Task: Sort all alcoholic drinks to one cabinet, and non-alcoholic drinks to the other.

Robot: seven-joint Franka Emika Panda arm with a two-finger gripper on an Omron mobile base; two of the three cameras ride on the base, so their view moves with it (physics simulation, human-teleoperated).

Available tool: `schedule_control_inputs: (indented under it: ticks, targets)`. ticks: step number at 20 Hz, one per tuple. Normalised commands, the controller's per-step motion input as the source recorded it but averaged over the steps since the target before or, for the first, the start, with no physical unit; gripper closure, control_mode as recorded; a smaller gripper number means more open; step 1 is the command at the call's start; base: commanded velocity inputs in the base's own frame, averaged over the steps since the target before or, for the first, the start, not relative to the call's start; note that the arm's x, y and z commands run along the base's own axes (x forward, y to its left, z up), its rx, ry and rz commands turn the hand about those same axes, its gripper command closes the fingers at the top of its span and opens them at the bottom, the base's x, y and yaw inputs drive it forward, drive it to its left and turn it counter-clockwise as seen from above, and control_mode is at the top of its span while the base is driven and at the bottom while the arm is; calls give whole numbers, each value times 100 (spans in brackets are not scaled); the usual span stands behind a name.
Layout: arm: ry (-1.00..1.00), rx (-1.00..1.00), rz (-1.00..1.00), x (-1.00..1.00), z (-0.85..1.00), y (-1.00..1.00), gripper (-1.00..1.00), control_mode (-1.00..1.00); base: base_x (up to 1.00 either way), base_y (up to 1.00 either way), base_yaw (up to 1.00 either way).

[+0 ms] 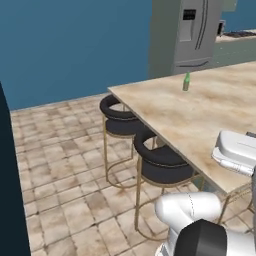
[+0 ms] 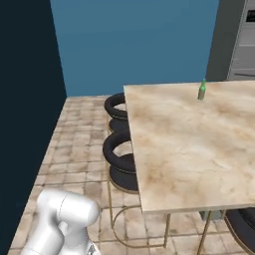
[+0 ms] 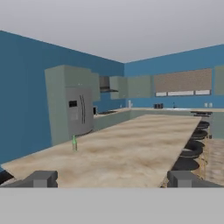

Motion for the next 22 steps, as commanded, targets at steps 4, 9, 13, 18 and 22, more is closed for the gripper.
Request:
schedule_control_inputs:
  ticks: [4, 9, 13, 18, 22]
  targets:
    - [0, 0, 0, 0, 0, 0, -100, 100, 39, 65, -31]
    - [0, 0, 0, 0, 0, 0, -100, 100, 36, 63, -30]
    - [0, 0, 0, 0, 0, 0, -100, 100, 32, 62, -30]
    - [0, 0, 0, 0, 0, 0, -100, 100, 29, 67, -30]
    - [0, 0, 0, 0, 0, 0, -100, 100, 23, 72, -30]
